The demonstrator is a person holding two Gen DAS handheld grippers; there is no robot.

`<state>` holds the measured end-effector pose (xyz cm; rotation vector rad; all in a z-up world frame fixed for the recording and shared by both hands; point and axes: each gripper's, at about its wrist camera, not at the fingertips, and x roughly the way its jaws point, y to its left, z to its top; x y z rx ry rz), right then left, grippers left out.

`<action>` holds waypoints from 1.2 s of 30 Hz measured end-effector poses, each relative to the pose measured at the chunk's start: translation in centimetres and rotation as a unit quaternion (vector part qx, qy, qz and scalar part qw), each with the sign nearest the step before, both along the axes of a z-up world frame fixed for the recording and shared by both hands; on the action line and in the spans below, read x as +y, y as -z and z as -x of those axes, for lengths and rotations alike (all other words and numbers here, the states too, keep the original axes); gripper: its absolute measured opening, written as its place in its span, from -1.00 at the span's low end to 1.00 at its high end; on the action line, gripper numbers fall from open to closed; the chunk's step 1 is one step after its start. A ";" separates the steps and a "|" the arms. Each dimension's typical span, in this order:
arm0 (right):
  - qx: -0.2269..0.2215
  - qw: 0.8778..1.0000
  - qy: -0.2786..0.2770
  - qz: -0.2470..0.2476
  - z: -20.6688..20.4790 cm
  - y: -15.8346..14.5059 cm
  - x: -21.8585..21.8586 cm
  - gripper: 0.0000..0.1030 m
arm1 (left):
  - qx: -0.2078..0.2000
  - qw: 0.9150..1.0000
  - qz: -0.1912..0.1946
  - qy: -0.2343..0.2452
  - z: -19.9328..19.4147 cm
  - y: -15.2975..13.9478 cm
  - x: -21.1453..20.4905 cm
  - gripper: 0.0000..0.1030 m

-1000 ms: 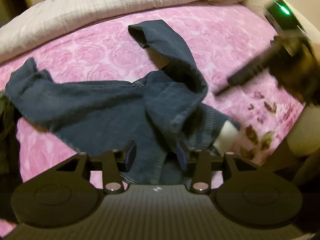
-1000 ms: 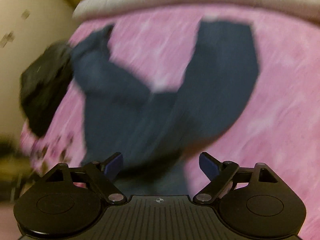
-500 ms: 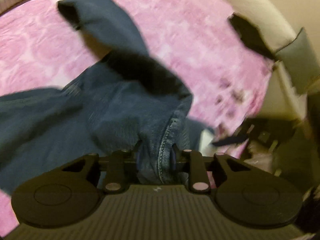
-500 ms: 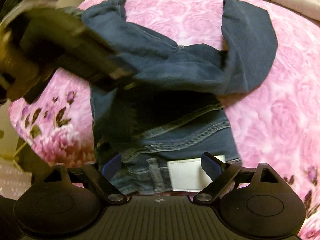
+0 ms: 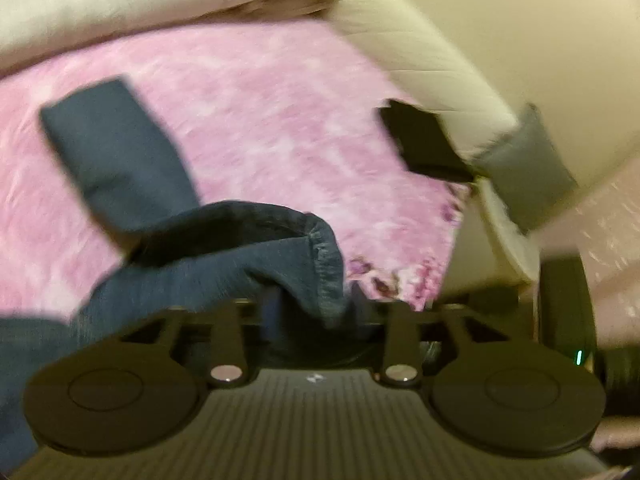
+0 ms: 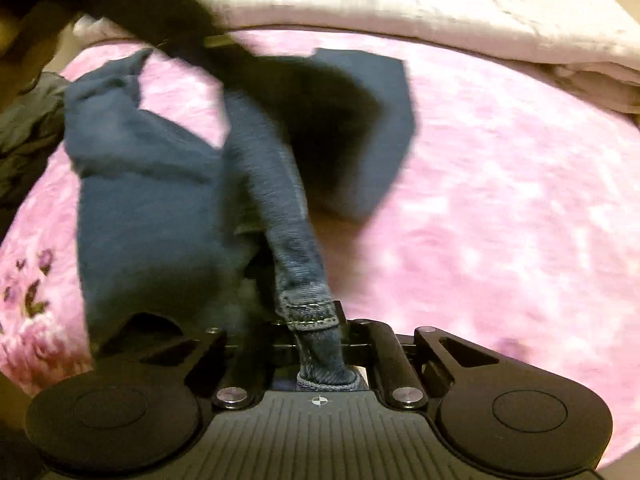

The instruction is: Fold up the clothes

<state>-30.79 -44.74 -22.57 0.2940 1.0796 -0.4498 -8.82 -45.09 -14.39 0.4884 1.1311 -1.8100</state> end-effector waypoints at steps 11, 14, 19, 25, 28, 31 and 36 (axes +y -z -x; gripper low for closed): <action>0.058 0.998 0.016 -0.008 8.5 -2.2 -6.0 -0.88 | -0.105 0.986 0.078 0.103 -0.3 -1.0 -2.1 0.32; 0.065 0.998 0.007 -0.014 10.4 -2.2 -7.6 -0.88 | -0.269 0.951 0.087 0.128 1.7 1.5 -4.2 0.33; 0.077 0.997 -0.028 -0.017 12.9 -2.6 -11.9 -0.89 | -0.442 0.866 0.101 0.211 6.4 9.1 -8.5 0.33; 0.104 0.993 -0.059 -0.010 17.6 -3.5 -18.0 -0.88 | -0.560 0.771 0.091 0.290 8.5 18.0 -14.1 0.07; 0.122 0.990 -0.064 -0.008 19.3 -3.8 -21.2 -0.88 | -0.553 0.780 0.060 0.287 7.8 18.7 -16.8 -0.93; 0.135 0.988 -0.073 -0.015 19.9 -4.2 -23.8 -0.88 | -0.511 0.827 0.046 0.230 6.4 14.8 -19.0 -0.93; 0.130 0.987 -0.098 0.008 18.0 -6.6 -27.9 -0.88 | -0.510 0.851 0.029 0.124 2.4 5.3 -19.6 -0.93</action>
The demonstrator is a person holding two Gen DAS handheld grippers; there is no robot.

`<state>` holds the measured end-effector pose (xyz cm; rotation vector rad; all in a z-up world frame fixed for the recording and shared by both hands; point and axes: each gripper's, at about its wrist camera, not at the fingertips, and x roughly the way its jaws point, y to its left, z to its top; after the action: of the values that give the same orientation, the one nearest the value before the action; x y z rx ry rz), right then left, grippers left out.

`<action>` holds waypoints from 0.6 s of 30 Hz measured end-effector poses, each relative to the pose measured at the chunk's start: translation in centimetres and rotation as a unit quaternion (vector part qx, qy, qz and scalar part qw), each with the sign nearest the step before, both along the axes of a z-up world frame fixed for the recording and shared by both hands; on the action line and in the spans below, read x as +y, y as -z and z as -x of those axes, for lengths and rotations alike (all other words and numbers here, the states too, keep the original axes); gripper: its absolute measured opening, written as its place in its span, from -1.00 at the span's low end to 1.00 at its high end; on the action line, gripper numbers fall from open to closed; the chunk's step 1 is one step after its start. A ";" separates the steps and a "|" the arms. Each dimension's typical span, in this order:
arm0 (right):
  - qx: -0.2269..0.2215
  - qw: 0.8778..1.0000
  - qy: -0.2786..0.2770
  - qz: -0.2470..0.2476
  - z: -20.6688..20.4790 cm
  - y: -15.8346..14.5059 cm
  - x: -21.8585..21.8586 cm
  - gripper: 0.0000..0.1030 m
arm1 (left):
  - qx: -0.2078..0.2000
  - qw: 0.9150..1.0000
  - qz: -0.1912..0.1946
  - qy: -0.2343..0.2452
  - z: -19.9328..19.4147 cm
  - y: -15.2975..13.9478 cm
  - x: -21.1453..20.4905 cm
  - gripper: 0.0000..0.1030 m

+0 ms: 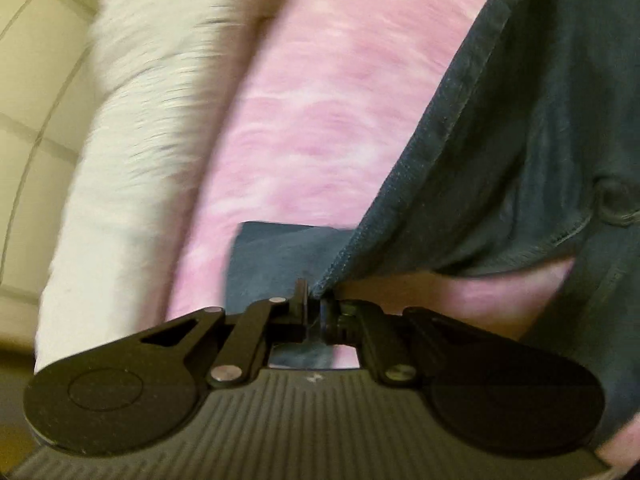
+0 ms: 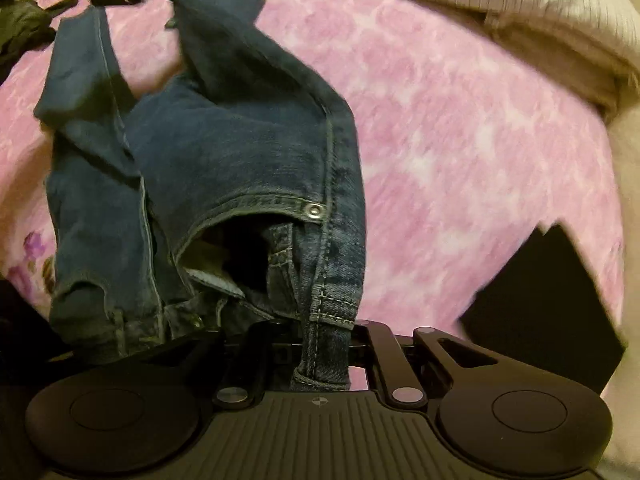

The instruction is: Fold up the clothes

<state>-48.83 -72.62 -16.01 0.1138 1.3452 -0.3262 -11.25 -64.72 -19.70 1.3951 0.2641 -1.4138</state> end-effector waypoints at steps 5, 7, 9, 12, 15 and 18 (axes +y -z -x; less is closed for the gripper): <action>-0.021 0.997 -0.052 0.048 -4.4 -2.9 -6.7 -0.88 | -0.033 0.997 0.019 -0.071 -5.1 -7.9 -0.5 -0.89; -0.028 0.994 -0.074 0.070 -7.3 -3.1 -9.8 -0.88 | -0.057 0.994 0.031 -0.092 -6.8 -8.9 -2.5 -0.88; -0.033 0.992 -0.090 0.085 -10.7 -2.5 -12.9 -0.88 | -0.087 0.989 0.039 -0.114 -8.2 -8.4 -5.2 -0.73; -0.038 0.988 -0.084 0.121 -15.0 -0.9 -16.3 -0.19 | -0.120 0.980 0.019 -0.156 -10.7 -6.3 -8.6 -0.05; -0.041 0.981 -0.050 0.181 -17.5 -0.5 -17.4 0.26 | -0.120 0.979 0.019 -0.164 -11.1 -5.6 -7.5 -0.09; -0.059 0.979 -0.028 0.192 -17.1 -0.6 -16.2 0.33 | -0.112 0.978 0.025 -0.174 -10.5 -5.0 -3.8 -0.06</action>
<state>-31.71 -88.81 -15.41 -0.2245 1.1441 -0.5166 -0.71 -68.55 -14.70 1.3756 0.3074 -0.9626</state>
